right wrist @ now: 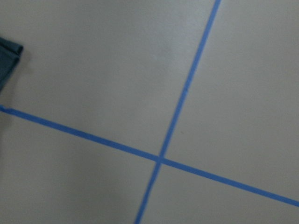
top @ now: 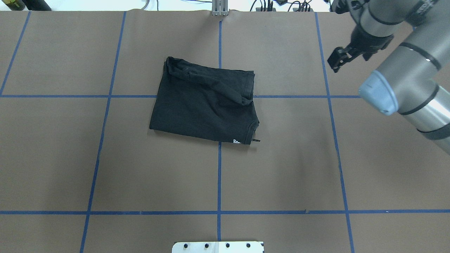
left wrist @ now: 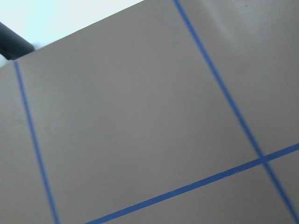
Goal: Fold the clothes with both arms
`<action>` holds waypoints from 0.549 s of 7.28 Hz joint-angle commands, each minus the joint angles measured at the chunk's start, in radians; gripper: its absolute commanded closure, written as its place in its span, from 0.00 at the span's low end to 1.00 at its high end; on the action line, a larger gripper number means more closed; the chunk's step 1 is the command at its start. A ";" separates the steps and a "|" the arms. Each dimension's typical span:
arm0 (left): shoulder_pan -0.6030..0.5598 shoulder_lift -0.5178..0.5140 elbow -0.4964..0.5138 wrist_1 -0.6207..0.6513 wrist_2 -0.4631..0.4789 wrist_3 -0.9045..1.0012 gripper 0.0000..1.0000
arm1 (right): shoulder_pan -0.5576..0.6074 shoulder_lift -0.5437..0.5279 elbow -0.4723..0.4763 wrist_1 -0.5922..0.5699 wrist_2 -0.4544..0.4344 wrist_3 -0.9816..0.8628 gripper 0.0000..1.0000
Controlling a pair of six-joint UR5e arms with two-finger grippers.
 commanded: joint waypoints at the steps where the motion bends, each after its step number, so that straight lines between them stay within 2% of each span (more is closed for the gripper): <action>1: -0.142 0.131 0.059 0.005 -0.136 0.041 0.00 | 0.119 -0.180 0.098 -0.060 0.092 -0.184 0.00; 3: -0.184 0.161 0.064 0.087 -0.153 0.039 0.00 | 0.258 -0.327 0.095 -0.062 0.147 -0.396 0.00; 4: -0.192 0.167 0.066 0.113 -0.155 0.039 0.00 | 0.304 -0.417 0.074 -0.057 0.173 -0.407 0.00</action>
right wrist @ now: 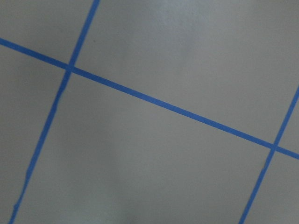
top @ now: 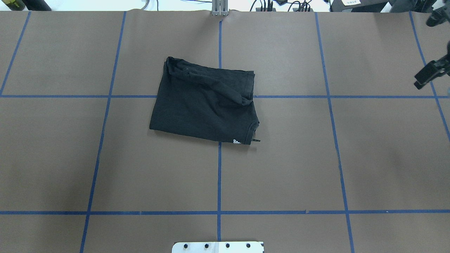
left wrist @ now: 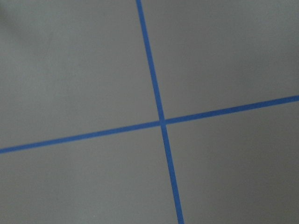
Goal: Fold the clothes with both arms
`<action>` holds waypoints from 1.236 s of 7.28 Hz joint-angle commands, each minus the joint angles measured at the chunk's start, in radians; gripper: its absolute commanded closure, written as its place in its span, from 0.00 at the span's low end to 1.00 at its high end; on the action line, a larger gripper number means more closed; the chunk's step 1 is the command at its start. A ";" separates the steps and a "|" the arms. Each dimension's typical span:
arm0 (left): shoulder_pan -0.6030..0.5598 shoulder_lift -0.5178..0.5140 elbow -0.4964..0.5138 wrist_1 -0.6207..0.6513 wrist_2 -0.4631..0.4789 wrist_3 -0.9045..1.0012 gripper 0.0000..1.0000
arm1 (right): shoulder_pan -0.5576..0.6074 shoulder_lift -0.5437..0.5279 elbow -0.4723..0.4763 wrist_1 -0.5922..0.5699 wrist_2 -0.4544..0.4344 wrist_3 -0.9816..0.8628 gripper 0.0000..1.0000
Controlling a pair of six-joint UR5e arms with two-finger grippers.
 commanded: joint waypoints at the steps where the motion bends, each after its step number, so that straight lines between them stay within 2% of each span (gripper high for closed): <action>1: -0.027 0.029 -0.035 0.068 -0.016 0.002 0.00 | 0.111 -0.190 -0.027 0.086 0.034 -0.073 0.00; 2: -0.023 0.052 -0.078 0.081 -0.027 0.000 0.00 | 0.133 -0.275 -0.033 0.217 0.037 -0.067 0.00; 3: -0.020 0.049 -0.055 0.113 -0.075 -0.007 0.00 | 0.168 -0.340 -0.033 0.255 0.046 -0.075 0.00; 4: -0.020 0.049 -0.061 0.110 -0.079 -0.010 0.00 | 0.193 -0.406 -0.041 0.303 0.063 -0.092 0.00; 5: -0.015 0.029 -0.051 0.107 -0.084 -0.010 0.00 | 0.220 -0.478 -0.053 0.397 0.068 -0.096 0.00; 6: -0.016 0.029 -0.057 0.096 -0.085 -0.004 0.00 | 0.225 -0.502 -0.067 0.453 0.095 -0.087 0.00; 7: -0.015 0.028 -0.086 0.101 -0.096 -0.009 0.00 | 0.228 -0.502 -0.080 0.460 0.105 -0.084 0.00; 9: -0.015 0.037 -0.109 0.095 -0.093 -0.004 0.00 | 0.234 -0.483 -0.017 0.463 0.105 0.033 0.00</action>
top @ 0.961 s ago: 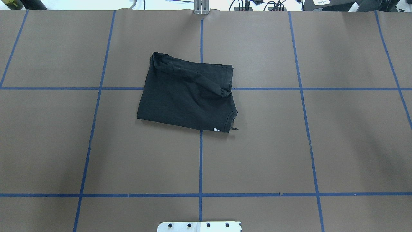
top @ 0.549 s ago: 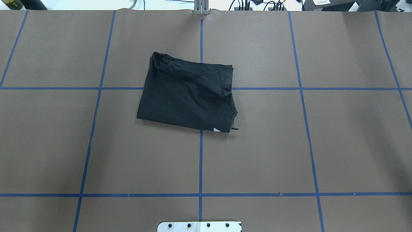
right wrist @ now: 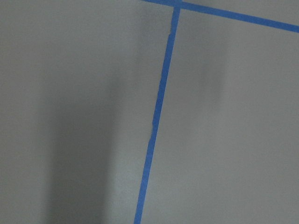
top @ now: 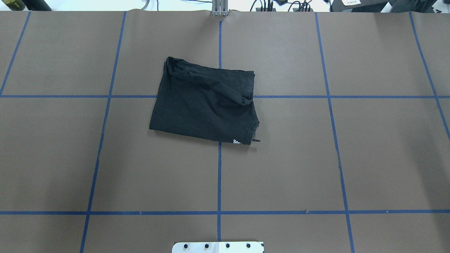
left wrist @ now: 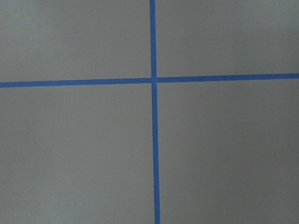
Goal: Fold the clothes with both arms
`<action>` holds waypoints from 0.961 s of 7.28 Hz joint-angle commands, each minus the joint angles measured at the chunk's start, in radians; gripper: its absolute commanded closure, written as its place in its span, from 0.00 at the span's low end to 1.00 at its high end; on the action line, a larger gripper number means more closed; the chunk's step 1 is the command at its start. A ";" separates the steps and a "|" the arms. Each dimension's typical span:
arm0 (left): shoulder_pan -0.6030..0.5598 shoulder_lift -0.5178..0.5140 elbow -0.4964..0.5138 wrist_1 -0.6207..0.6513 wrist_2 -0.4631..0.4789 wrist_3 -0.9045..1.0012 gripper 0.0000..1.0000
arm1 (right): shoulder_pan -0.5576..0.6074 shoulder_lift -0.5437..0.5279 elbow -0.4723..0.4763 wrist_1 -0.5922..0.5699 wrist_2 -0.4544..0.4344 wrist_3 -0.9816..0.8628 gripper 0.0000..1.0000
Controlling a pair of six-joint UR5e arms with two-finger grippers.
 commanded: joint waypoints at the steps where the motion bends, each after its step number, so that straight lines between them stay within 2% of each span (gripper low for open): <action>1: 0.000 0.002 -0.013 -0.002 0.001 0.003 0.00 | 0.009 0.008 0.043 0.008 0.006 0.077 0.00; 3: 0.000 0.005 -0.008 -0.005 -0.002 0.004 0.00 | 0.041 0.057 0.052 -0.019 0.010 0.073 0.00; 7: 0.000 0.005 -0.010 -0.005 -0.004 0.003 0.00 | 0.041 0.032 0.051 -0.004 0.010 0.086 0.00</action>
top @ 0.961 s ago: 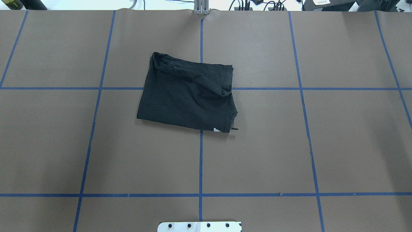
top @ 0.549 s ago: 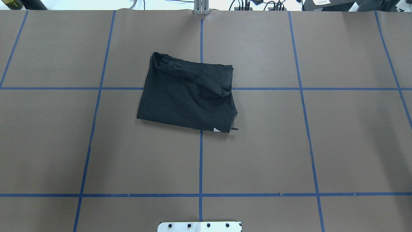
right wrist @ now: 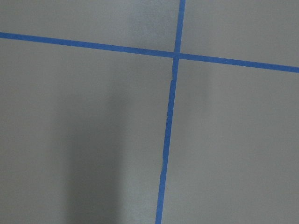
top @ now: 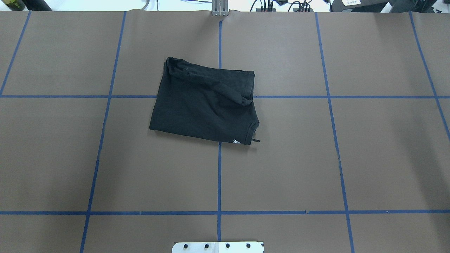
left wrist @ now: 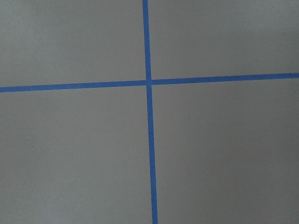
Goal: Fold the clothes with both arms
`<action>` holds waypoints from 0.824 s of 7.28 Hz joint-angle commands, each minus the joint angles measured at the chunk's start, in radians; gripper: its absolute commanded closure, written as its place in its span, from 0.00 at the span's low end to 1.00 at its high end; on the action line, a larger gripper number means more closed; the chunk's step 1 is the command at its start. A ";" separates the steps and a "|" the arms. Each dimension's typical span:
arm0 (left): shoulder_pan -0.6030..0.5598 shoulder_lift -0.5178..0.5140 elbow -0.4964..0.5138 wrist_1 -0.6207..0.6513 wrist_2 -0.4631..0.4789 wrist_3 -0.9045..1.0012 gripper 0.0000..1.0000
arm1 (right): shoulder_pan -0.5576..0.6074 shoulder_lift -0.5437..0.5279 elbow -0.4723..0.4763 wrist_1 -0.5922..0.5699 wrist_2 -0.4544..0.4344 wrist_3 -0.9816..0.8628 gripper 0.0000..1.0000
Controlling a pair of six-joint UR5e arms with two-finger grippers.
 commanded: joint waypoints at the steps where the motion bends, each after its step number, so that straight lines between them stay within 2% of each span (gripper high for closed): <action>1: 0.000 0.000 -0.002 -0.001 -0.001 -0.002 0.00 | 0.000 -0.001 0.001 0.001 0.005 0.007 0.00; 3: 0.000 0.002 -0.002 0.001 -0.001 -0.005 0.00 | 0.000 -0.001 0.000 0.001 0.047 0.007 0.00; 6: 0.000 0.002 -0.002 0.002 -0.001 -0.005 0.00 | 0.000 -0.001 -0.002 0.003 0.052 0.008 0.00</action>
